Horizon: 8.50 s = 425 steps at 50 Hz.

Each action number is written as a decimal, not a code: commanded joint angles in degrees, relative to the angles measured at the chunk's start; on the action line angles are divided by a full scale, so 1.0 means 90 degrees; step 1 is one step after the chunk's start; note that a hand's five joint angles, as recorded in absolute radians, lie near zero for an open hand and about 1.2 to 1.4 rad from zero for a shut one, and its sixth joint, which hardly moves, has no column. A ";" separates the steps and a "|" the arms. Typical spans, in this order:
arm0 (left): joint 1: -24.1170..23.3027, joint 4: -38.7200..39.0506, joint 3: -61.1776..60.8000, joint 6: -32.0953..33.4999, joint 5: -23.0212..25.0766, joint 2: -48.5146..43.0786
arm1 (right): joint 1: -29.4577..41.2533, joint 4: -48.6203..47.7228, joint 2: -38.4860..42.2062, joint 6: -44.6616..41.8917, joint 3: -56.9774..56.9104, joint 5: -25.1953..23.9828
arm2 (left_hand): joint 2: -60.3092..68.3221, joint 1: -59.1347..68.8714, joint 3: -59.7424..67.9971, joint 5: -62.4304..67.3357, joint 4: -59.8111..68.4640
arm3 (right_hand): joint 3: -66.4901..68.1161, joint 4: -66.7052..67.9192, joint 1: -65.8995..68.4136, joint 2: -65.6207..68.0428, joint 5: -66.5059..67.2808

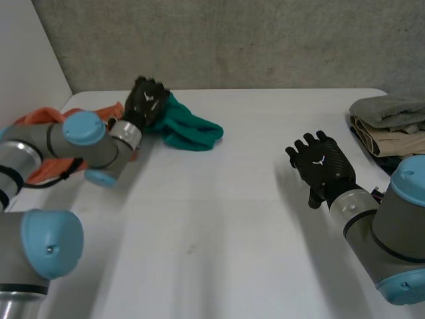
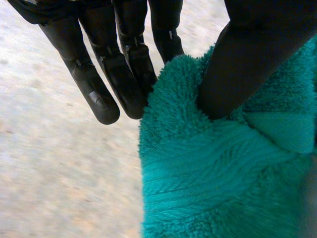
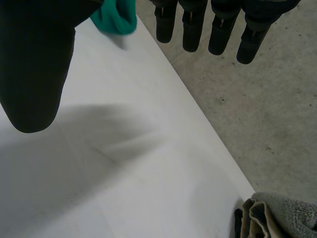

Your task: Fold the laundry.

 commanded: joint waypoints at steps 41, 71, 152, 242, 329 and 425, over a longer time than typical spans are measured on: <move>-0.1065 -0.1153 -0.8357 -0.2850 -0.1340 0.6664 | -0.0267 0.2195 -0.0478 0.1423 -0.0712 0.0266 | -0.5695 -0.5039 -0.5629 -0.5175 -0.5755 | -0.0136 -0.0200 -0.0247 -0.0162 -0.0076; -0.1611 -0.2257 -0.4794 -0.1513 -0.1740 0.4671 | 0.0710 0.1389 0.0343 0.1063 -0.2333 0.1008 | 0.1330 0.1986 0.1396 0.1850 0.1270 | 0.7398 0.7334 0.7287 0.7372 0.7459; -0.1572 -0.4425 -0.4158 -0.1434 -0.2132 0.3754 | -0.0335 0.4357 0.1866 0.1853 -0.3945 -0.1180 | -0.6256 -0.5600 -0.6190 -0.5736 -0.6316 | 0.7398 0.7334 0.7287 0.7372 0.7459; -0.1240 -0.2024 -0.3426 -0.4003 -0.2093 0.5081 | 0.0349 0.1134 -0.0762 0.0759 -0.3748 -0.0195 | 0.1330 0.1986 0.1396 0.1850 0.1270 | 0.7398 0.7334 0.7287 0.7372 0.7459; -0.1025 -0.3155 -0.4628 -0.1073 -0.1731 0.3071 | 0.0671 0.1113 -0.0254 0.0535 -0.0126 -0.0506 | -0.0588 0.0068 -0.0522 -0.0068 -0.0648 | 0.7398 0.7334 0.7287 0.7372 0.7459; -0.0244 0.0430 -0.9509 -0.1356 -0.1439 0.6927 | 0.0613 0.2049 -0.0380 0.0301 -0.1199 -0.0066 | 0.1330 0.1986 0.1396 0.1850 0.1270 | 0.1079 0.1015 0.0968 0.1053 0.1140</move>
